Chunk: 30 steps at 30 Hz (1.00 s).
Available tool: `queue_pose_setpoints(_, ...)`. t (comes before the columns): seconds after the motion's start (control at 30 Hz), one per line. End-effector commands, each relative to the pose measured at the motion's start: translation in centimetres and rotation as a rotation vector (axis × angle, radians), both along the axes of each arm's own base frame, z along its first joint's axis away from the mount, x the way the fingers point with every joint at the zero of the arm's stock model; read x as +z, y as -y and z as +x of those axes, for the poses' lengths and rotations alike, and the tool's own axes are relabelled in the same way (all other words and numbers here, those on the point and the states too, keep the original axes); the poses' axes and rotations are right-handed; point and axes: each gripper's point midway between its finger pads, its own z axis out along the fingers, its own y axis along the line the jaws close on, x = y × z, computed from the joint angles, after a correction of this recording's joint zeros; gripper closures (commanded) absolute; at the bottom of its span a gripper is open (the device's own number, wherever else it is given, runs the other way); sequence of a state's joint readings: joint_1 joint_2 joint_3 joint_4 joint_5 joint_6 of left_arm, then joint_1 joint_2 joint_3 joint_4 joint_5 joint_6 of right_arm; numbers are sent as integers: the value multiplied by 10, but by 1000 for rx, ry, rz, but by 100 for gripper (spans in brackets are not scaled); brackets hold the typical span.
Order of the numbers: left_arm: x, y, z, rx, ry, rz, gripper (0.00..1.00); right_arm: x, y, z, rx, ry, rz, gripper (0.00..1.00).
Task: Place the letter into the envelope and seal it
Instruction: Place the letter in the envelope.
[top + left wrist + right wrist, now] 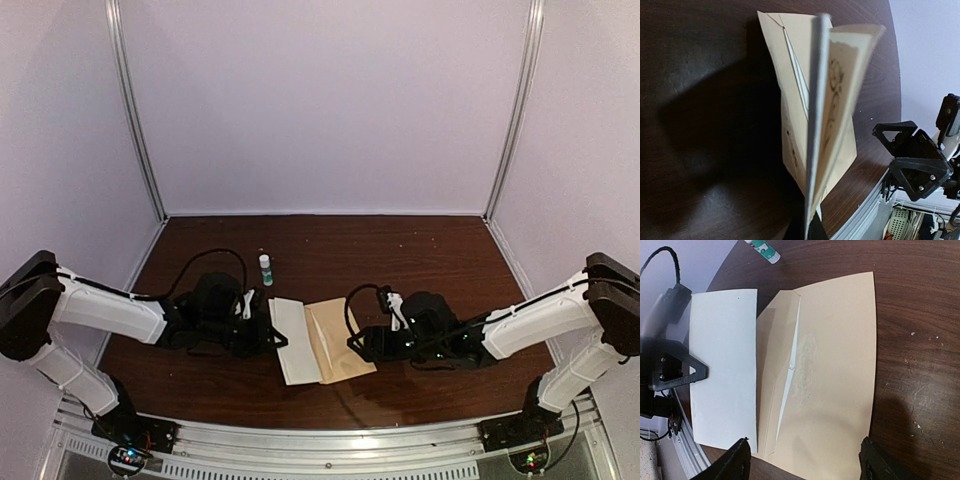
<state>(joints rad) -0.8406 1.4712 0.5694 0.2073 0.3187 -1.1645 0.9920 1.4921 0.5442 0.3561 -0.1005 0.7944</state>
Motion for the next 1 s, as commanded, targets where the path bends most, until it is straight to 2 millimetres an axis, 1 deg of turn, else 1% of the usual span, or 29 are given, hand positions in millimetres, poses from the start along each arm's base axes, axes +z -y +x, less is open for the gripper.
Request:
queue_pose_setpoints(0.0, 7, 4, 9, 15, -7, -31, 100, -8, -6, 4, -3, -18, -6, 26)
queue_pose_setpoints(0.17, 0, 2, 13, 22, -25, -27, 100, -23, -8, 3, 11, -47, -44, 28)
queue_pose_setpoints(0.37, -11, -1, 14, 20, -57, -18, 100, -34, -13, -1, 35, -85, -59, 30)
queue_pose_setpoints(0.8, -29, -5, 16, 12, -91, 6, 100, -42, -18, -11, 66, -128, -49, 32)
queue_pose_setpoints(0.97, -35, -5, 17, 9, -97, 22, 100, -40, -21, -11, 71, -128, -39, 32)
